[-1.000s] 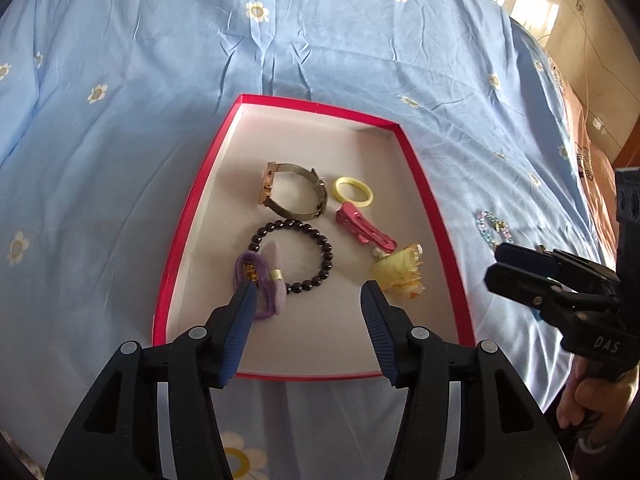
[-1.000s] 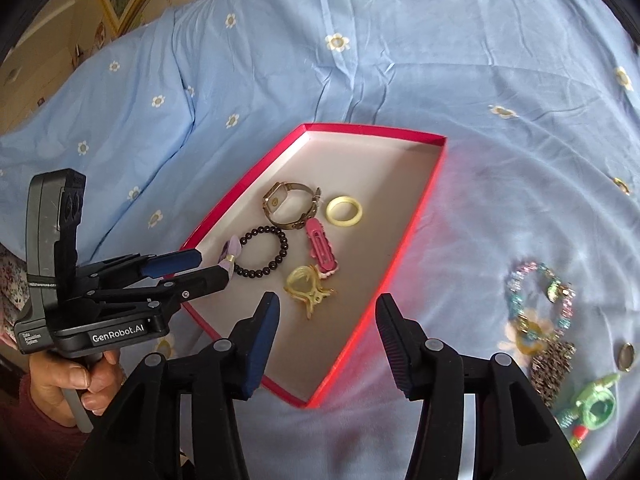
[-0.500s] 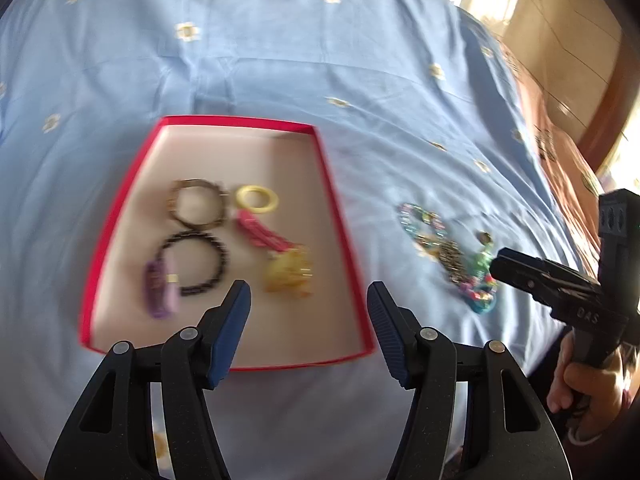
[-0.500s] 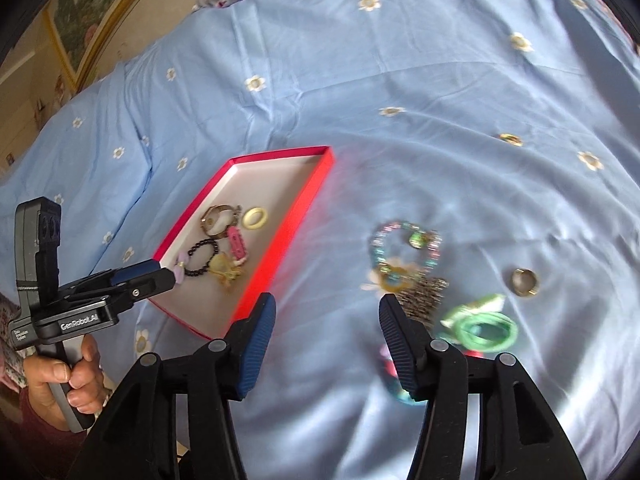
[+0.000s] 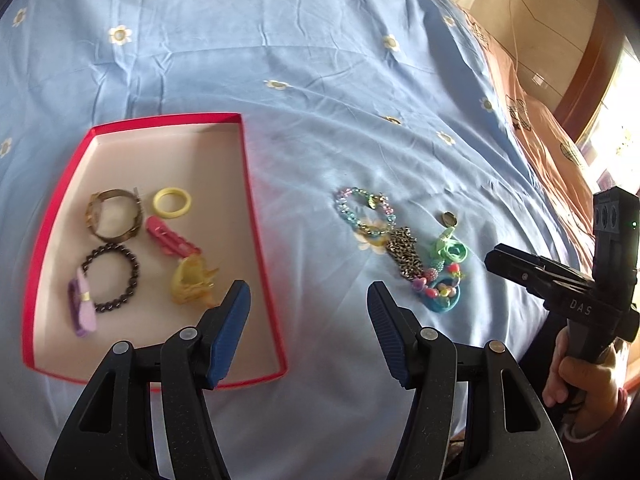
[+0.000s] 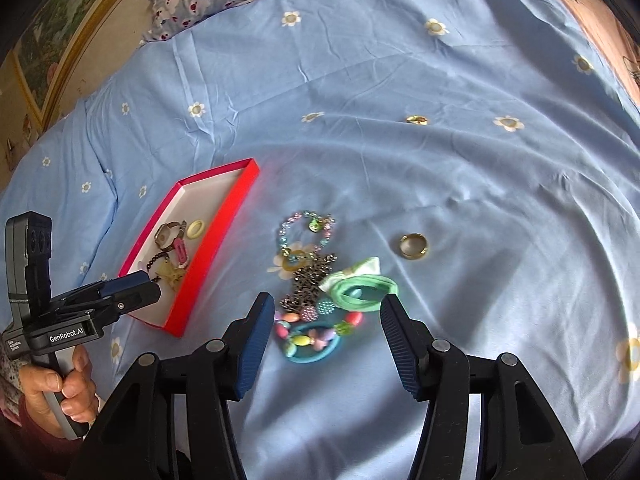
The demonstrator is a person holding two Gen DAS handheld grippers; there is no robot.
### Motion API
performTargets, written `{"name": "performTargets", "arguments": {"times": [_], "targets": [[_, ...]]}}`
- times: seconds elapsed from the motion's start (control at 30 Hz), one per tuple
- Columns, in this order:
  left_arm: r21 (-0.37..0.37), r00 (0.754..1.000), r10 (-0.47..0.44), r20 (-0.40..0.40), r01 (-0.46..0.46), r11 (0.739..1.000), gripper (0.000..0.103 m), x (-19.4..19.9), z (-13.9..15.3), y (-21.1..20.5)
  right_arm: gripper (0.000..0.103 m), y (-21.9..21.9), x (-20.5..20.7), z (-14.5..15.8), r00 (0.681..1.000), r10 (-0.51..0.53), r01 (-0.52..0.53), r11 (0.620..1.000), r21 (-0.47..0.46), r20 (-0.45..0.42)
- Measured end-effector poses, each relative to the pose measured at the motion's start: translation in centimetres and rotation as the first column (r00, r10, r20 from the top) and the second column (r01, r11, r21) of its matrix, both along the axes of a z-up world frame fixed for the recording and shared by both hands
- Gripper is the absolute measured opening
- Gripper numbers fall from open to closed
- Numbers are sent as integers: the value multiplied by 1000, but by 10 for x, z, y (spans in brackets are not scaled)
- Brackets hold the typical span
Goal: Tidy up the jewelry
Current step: 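Move both tools back over the remaining jewelry pile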
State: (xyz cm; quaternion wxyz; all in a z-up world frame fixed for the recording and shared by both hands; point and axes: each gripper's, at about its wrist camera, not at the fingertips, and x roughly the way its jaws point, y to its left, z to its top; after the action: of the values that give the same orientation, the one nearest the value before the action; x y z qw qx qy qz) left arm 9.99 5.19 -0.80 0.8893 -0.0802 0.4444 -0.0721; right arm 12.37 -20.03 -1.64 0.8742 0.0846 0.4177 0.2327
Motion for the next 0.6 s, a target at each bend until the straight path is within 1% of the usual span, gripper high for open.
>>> {"name": "performTargets", "arguments": {"times": [0.33,0.47,0.6], "targets": [[17,999,-47,-13,47,999,60,36,-3,-24,57,-16,16,-7,999,-45,45,999,-24,4],[24,998,-65,-22,65,998,60,56,-7,-34,57,-21,28,-10,998,-70,70,997,-43,3],[48,996,-76,-40,78,996,60,76,-15,-44,57,-21,44,-14,997,-82,82,994,-67,1]]}}
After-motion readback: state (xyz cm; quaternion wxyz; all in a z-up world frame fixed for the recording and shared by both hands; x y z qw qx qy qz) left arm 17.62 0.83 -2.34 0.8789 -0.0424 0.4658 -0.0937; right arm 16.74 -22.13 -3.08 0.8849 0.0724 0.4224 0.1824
